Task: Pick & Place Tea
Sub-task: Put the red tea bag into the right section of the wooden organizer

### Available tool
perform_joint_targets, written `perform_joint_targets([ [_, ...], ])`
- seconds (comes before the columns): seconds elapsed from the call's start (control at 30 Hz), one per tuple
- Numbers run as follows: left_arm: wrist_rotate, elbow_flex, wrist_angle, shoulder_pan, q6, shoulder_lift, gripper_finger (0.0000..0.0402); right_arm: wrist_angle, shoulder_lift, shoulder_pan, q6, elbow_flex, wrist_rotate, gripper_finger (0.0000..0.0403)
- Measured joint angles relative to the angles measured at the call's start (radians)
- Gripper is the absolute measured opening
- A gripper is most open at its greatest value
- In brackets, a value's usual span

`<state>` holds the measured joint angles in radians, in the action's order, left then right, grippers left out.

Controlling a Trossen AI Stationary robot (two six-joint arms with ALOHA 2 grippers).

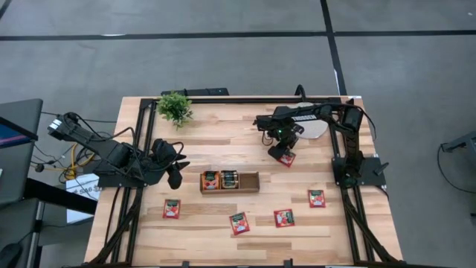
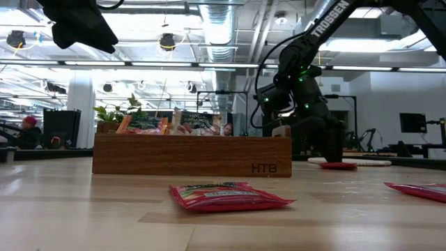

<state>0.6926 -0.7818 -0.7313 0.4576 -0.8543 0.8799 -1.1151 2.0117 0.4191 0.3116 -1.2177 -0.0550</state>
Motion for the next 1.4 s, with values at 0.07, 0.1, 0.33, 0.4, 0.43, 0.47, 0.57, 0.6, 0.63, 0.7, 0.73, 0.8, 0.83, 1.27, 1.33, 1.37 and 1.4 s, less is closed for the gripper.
perform_joint_targets([
  [0.07,0.0,0.0,0.0,0.0,0.0,0.0,0.0126,0.001,0.001,0.0,0.003,0.001,-0.004,0.0087],
  [0.1,0.0,0.0,0.0,0.0,0.0,0.0,0.0126,0.001,0.001,0.0,0.003,0.001,-0.008,0.008],
  [0.33,0.0,0.0,0.0,0.0,-0.011,0.0,0.0126,0.005,0.002,0.0,0.005,0.001,-0.025,0.0039],
  [0.4,0.0,0.0,0.0,0.0,-0.011,0.0,0.0126,0.005,0.002,0.0,0.005,0.001,-0.023,0.0025],
  [0.43,0.0,0.0,0.0,0.0,-0.011,0.0,0.0126,0.005,0.002,0.0,0.005,0.001,-0.023,0.0016],
  [0.47,0.0,0.0,0.0,0.0,-0.011,0.0,0.0126,0.005,0.002,0.0,0.005,0.001,-0.022,0.0009],
  [0.57,0.0,0.0,0.0,0.0,-0.011,0.0,0.0126,0.004,0.002,0.0,0.005,0.002,-0.022,0.0004],
  [0.6,0.0,0.0,0.0,0.0,-0.011,0.0,0.0126,0.004,0.002,0.0,0.005,0.002,-0.021,0.0006],
  [0.63,0.0,0.0,0.0,0.0,-0.011,0.0,0.0126,0.004,0.002,0.0,0.005,0.002,-0.021,0.0006],
  [0.7,0.0,0.0,0.0,0.0,-0.011,0.0,0.0126,0.004,0.002,0.0,0.005,0.002,-0.021,0.0003],
  [0.73,0.0,0.0,0.0,0.0,-0.011,0.0,0.0126,0.004,0.002,0.0,0.005,0.002,-0.021,0.0002],
  [0.8,0.0,0.0,0.0,0.0,-0.011,0.0,0.0126,0.002,-0.001,0.0,0.005,0.002,-0.01,0.0002],
  [0.83,0.0,0.0,0.0,0.0,-0.011,0.0,0.0126,0.0,-0.003,0.0,0.003,0.001,0.002,0.0001],
  [1.27,-0.117,0.0,-0.003,0.0,-0.004,0.0,0.0126,-0.196,0.001,-0.132,-0.023,-0.189,0.168,0.0],
  [1.33,-0.142,0.0,-0.009,0.0,-0.004,0.0,0.0126,-0.235,0.001,-0.166,-0.023,-0.227,0.174,0.0],
  [1.37,-0.151,0.0,-0.013,0.0,-0.005,0.0,0.0126,-0.25,0.001,-0.182,-0.023,-0.249,0.179,0.0],
  [1.4,-0.162,0.0,-0.02,0.0,-0.005,0.0,0.0126,-0.263,0.0,-0.203,-0.021,-0.273,0.193,0.0],
])
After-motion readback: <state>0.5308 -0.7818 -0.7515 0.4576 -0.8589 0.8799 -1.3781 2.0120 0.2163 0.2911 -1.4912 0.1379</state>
